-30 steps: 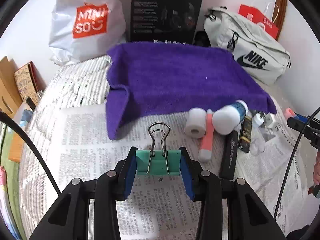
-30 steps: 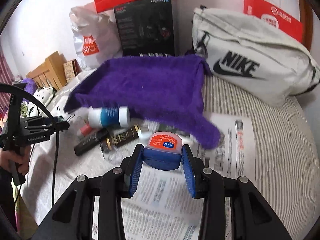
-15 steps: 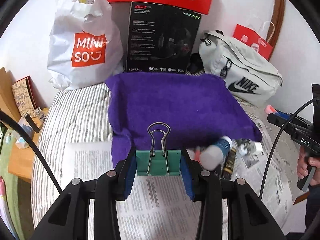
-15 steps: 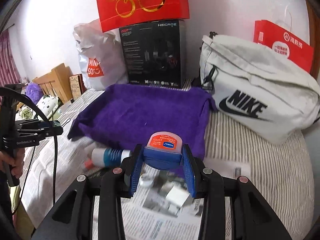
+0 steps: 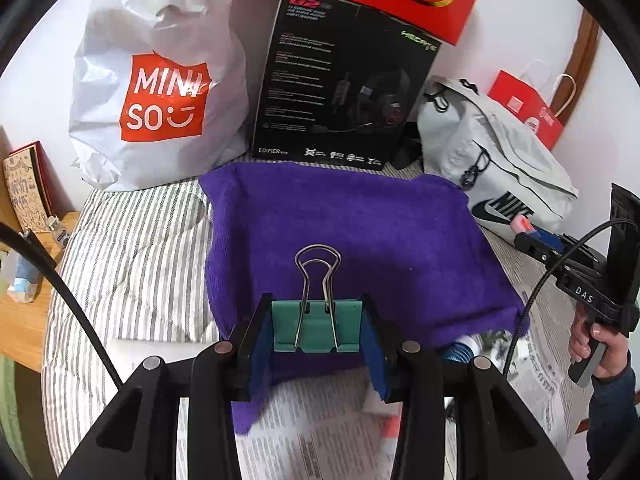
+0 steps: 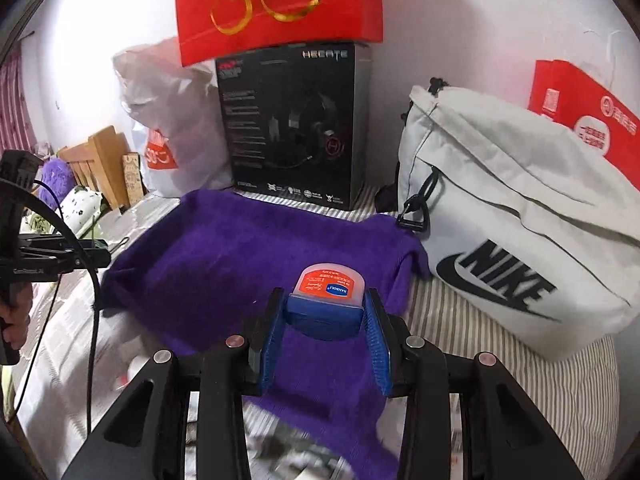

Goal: Organize rigid objects
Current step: 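Carry the clip onto the purple towel while the right tool sets the lip balm there and opens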

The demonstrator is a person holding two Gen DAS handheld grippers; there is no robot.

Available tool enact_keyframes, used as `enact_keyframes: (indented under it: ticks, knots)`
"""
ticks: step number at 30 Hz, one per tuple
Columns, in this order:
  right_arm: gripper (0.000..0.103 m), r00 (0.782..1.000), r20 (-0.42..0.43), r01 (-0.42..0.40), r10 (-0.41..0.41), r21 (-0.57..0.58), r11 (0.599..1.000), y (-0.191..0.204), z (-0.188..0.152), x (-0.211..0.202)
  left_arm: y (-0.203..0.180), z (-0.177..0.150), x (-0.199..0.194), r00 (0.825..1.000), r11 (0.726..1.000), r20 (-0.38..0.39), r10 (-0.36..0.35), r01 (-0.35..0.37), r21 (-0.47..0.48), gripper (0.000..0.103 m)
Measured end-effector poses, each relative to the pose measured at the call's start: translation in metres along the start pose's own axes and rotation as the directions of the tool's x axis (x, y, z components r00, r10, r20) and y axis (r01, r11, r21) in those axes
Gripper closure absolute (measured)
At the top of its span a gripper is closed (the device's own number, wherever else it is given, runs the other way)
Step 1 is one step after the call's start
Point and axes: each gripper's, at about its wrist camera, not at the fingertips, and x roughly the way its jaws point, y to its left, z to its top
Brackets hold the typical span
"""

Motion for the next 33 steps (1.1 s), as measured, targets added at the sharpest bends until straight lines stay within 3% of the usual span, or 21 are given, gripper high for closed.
enact_keyframes:
  ticks: [8,16,30,33]
  knots:
    - [0.065,0.995,-0.095,-0.013,0.005,-0.079,0.997,0.001,0.028,0.065,0.012,0.01,0.02,1.0,1.0,-0.021,-0.003,0.002,-0.023,0.064]
    - [0.065,0.976,-0.211,0.02,-0.05,-0.141,0.99,0.004,0.032,0.122,0.023,0.013,0.027,1.0,0.999,-0.026,-0.011,0.01,-0.044,0.064]
    - [0.065,0.939,-0.343,-0.009,-0.02,-0.085,0.996,-0.005,0.032,0.158,0.031,0.016,0.039,0.998,0.998,-0.053,-0.023,0.02,-0.052,0.064]
    - [0.059,0.94,-0.34,-0.01,-0.023,-0.095,0.995,-0.006,0.031,0.157,0.031,0.017,0.042,0.998,0.998,-0.062,-0.03,0.027,-0.053,0.064]
